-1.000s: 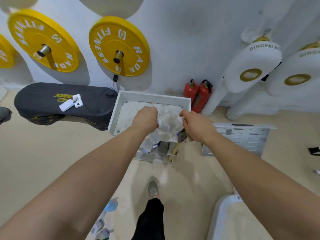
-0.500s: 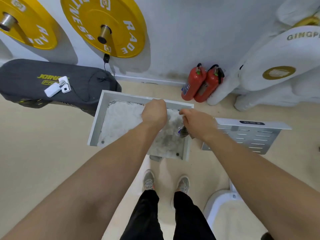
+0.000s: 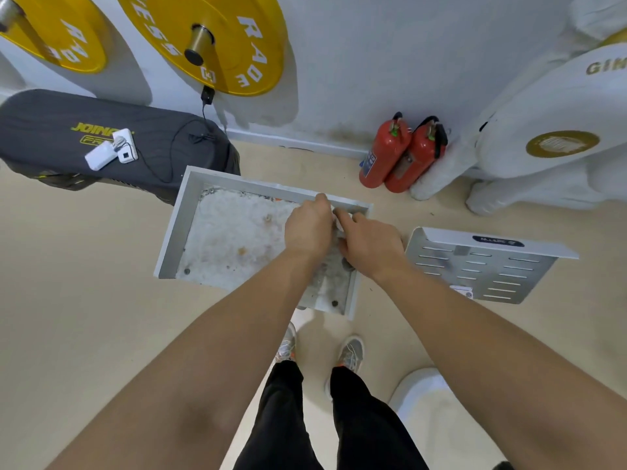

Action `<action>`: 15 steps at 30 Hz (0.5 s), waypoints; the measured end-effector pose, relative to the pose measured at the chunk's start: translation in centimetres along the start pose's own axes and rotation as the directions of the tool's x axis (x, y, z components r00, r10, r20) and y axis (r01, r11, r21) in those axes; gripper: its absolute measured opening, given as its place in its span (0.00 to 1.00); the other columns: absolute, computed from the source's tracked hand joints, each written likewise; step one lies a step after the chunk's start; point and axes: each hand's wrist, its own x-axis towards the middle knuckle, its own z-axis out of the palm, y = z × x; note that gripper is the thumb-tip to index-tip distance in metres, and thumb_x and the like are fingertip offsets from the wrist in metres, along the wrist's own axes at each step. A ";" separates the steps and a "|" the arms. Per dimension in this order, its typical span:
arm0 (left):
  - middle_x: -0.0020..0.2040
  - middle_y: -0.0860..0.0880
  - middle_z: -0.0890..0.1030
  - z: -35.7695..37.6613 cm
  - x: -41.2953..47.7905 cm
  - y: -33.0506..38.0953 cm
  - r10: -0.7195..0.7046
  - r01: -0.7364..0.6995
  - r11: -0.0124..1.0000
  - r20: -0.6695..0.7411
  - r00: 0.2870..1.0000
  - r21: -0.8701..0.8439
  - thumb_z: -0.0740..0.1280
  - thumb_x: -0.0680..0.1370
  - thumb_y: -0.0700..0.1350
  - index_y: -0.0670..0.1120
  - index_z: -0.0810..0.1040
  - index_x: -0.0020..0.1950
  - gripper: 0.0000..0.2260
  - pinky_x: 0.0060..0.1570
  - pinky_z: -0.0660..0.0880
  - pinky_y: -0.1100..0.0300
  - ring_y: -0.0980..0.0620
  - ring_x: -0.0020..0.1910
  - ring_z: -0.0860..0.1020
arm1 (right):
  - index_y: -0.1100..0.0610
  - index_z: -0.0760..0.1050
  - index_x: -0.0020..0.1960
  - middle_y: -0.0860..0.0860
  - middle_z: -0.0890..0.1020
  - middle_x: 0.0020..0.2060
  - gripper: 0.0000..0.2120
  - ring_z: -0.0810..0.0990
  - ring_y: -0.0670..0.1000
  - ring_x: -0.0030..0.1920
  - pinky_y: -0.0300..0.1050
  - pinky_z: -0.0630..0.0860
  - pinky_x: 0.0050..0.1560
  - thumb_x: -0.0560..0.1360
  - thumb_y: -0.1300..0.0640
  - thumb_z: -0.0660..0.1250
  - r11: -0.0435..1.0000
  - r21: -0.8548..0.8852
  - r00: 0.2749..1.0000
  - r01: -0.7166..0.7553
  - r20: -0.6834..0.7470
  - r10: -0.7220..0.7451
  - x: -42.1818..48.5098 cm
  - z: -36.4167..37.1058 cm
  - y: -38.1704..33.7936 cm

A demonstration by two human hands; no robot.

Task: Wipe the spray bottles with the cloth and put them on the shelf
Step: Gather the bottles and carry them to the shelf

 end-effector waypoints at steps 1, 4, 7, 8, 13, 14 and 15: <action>0.48 0.39 0.80 0.3 0.0 -0.3 -0.004 0.004 0.999 -0.022 1.000 -0.037 0.63 0.78 0.34 0.38 0.70 0.63 0.14 0.35 0.69 0.51 0.39 0.43 0.79 | 0.50 0.55 0.77 0.54 0.78 0.56 0.29 0.82 0.62 0.46 0.52 0.77 0.39 0.79 0.53 0.63 1.000 0.008 1.000 -0.014 -0.006 0.014 -0.2 0.2 0.0; 0.47 0.41 0.79 0.8 -0.1 -1.2 -0.047 0.044 0.988 -0.021 0.999 -0.146 0.66 0.79 0.40 0.40 0.64 0.72 0.23 0.36 0.72 0.51 0.39 0.45 0.80 | 0.52 0.48 0.80 0.54 0.78 0.62 0.32 0.83 0.62 0.46 0.54 0.79 0.40 0.81 0.50 0.58 0.993 0.061 0.993 -0.105 -0.041 0.107 -1.1 0.6 -0.1; 0.51 0.39 0.80 0.8 -0.5 -2.1 -0.112 0.114 0.965 0.019 0.993 -0.237 0.69 0.77 0.45 0.40 0.63 0.73 0.27 0.41 0.76 0.50 0.39 0.48 0.80 | 0.51 0.45 0.81 0.55 0.80 0.59 0.35 0.82 0.62 0.44 0.57 0.81 0.41 0.80 0.50 0.59 0.972 0.148 0.980 -0.183 -0.056 0.193 -1.9 0.7 -0.5; 0.52 0.39 0.80 0.9 -0.7 -2.4 -0.120 0.122 0.957 0.023 0.993 -0.265 0.69 0.77 0.46 0.40 0.64 0.72 0.26 0.42 0.76 0.50 0.38 0.49 0.80 | 0.51 0.43 0.81 0.55 0.80 0.57 0.36 0.82 0.62 0.43 0.56 0.81 0.40 0.80 0.50 0.59 0.964 0.177 0.976 -0.199 -0.054 0.211 -2.1 0.8 -0.7; 0.51 0.40 0.82 1.3 -1.2 -3.3 -0.052 0.051 0.932 0.007 0.999 -0.359 0.65 0.80 0.46 0.41 0.68 0.69 0.20 0.43 0.74 0.51 0.40 0.50 0.80 | 0.48 0.36 0.81 0.56 0.80 0.58 0.40 0.82 0.61 0.44 0.56 0.81 0.41 0.81 0.46 0.60 0.948 0.208 0.964 -0.239 -0.064 0.257 -2.6 0.8 -1.3; 0.51 0.40 0.81 1.3 -1.3 -3.4 -0.036 0.037 0.930 0.012 0.999 -0.365 0.66 0.80 0.46 0.41 0.68 0.69 0.20 0.45 0.74 0.50 0.40 0.51 0.80 | 0.48 0.36 0.81 0.56 0.79 0.59 0.40 0.82 0.60 0.45 0.55 0.80 0.42 0.81 0.46 0.60 0.943 0.209 0.959 -0.258 -0.060 0.276 -2.7 0.8 -1.4; 0.53 0.40 0.81 1.2 -1.4 -3.6 -0.023 0.029 0.929 0.021 1.000 -0.369 0.66 0.79 0.46 0.42 0.68 0.69 0.20 0.48 0.75 0.50 0.40 0.53 0.79 | 0.48 0.36 0.81 0.55 0.79 0.59 0.40 0.82 0.60 0.46 0.54 0.80 0.42 0.81 0.45 0.60 0.937 0.216 0.954 -0.276 -0.060 0.294 -3.0 0.6 -1.4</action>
